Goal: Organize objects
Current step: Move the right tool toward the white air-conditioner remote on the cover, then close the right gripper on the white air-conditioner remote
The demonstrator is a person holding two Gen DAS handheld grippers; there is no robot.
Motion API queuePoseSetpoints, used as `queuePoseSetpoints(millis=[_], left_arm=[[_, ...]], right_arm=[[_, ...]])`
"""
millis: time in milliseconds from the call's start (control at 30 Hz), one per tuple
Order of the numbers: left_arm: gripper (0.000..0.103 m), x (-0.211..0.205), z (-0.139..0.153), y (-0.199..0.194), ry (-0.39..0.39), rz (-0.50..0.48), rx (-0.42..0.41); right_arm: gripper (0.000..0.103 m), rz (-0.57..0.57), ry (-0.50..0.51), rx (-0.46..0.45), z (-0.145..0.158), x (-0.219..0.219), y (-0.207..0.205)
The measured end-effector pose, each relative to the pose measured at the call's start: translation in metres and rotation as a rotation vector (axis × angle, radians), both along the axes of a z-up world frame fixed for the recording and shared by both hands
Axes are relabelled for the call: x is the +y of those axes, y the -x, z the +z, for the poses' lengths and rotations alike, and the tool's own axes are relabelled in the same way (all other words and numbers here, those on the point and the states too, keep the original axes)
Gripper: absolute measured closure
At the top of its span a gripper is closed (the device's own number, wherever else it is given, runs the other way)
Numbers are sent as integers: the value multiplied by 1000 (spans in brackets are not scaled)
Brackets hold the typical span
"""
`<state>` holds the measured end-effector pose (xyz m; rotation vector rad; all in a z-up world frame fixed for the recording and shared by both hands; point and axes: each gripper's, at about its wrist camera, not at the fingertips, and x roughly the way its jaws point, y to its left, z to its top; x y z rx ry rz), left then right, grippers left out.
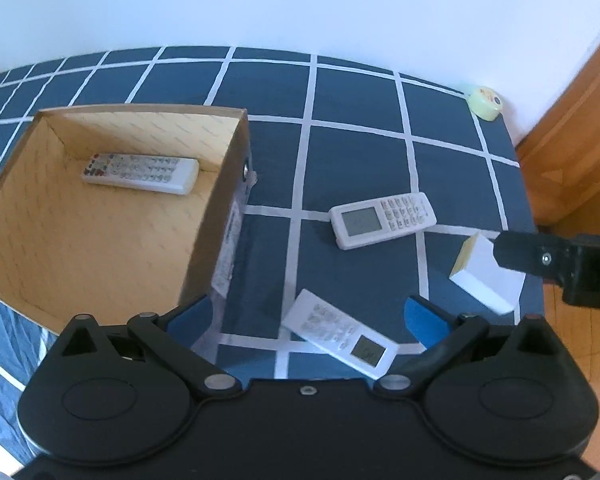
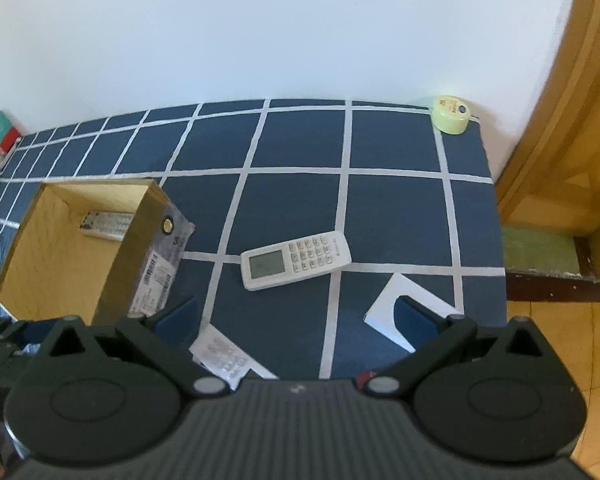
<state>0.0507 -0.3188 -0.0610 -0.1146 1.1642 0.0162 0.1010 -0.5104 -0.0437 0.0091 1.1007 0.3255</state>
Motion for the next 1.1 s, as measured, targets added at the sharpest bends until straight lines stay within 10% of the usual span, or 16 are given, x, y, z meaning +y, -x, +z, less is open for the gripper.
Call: queuePoseSetpoints(millis=[1100], left_arm=[[0,-39,-129,-125,69,105,220]], right_arm=[[3,199,11,277,-156,21,-160]])
